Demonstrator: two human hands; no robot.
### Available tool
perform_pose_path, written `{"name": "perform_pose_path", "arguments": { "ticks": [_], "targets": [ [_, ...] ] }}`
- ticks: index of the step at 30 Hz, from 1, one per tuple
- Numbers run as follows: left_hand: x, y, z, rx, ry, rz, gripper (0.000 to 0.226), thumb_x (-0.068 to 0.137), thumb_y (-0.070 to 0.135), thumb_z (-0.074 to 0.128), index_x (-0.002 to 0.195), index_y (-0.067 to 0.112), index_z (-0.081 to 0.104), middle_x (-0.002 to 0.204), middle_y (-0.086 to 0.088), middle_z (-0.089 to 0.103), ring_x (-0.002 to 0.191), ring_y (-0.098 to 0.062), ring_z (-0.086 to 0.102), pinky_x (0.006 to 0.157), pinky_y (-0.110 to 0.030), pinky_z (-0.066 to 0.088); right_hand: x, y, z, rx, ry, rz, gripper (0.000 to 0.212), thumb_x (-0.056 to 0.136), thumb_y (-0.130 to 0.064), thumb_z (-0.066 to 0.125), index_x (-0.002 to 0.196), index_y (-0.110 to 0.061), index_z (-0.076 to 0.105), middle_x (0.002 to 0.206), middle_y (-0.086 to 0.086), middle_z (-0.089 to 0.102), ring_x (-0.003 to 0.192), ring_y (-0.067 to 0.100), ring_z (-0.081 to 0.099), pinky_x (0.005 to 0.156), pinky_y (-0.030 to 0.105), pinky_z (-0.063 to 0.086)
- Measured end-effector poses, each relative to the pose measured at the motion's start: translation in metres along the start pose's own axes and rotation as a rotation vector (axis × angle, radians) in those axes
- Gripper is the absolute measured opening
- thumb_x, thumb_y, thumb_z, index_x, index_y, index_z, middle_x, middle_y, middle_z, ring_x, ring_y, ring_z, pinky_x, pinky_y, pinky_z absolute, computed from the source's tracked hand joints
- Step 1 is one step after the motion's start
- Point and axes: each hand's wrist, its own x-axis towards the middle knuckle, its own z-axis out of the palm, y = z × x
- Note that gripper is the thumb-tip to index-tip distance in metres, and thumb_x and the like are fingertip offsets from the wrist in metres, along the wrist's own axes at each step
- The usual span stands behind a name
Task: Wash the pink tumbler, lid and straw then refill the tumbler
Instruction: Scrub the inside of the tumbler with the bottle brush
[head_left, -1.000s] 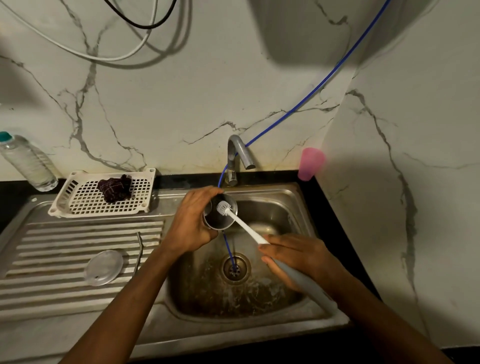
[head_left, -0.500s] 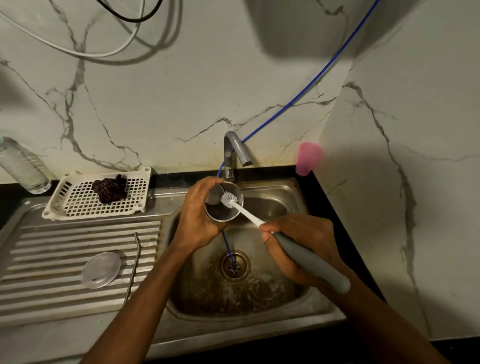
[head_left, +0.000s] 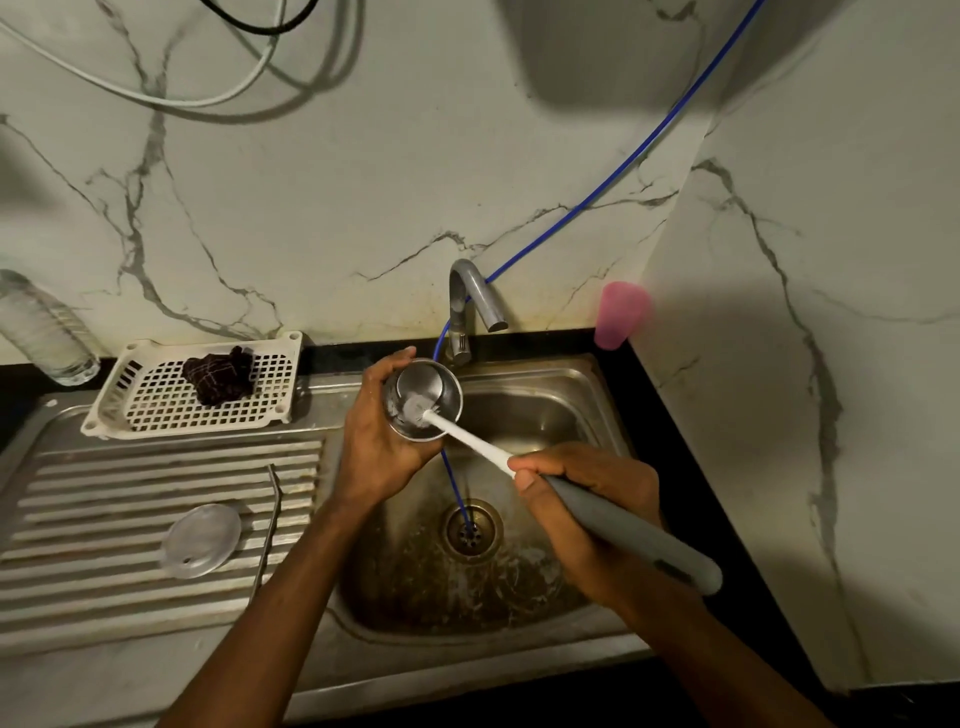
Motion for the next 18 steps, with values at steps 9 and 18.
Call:
{"name": "perform_pose_path", "arguments": {
  "ticks": [9, 18],
  "targets": [
    [0.000, 0.010, 0.007, -0.007, -0.025, 0.027, 0.087, 0.060, 0.024, 0.093, 0.132, 0.002, 0.049, 0.140, -0.007, 0.054, 0.132, -0.014, 0.053, 0.110, -0.025, 0.042, 0.002, -0.007, 0.014, -0.443, -0.164, -0.294, 0.023, 0.092, -0.026, 0.062, 0.092, -0.007, 0.076, 0.085, 0.002, 0.073, 0.073, 0.010, 0.067, 0.071, 0.026, 0.056],
    [0.003, 0.009, 0.000, -0.029, 0.169, -0.008, 0.092, 0.053, 0.001, 0.097, 0.129, 0.017, 0.047, 0.131, 0.023, 0.055, 0.122, -0.002, 0.056, 0.104, -0.019, 0.044, -0.002, -0.020, 0.026, 0.287, 0.268, 0.312, 0.010, 0.082, -0.022, 0.070, 0.082, -0.026, 0.079, 0.077, 0.004, 0.075, 0.074, 0.025, 0.074, 0.069, 0.038, 0.061]
  ]
}}
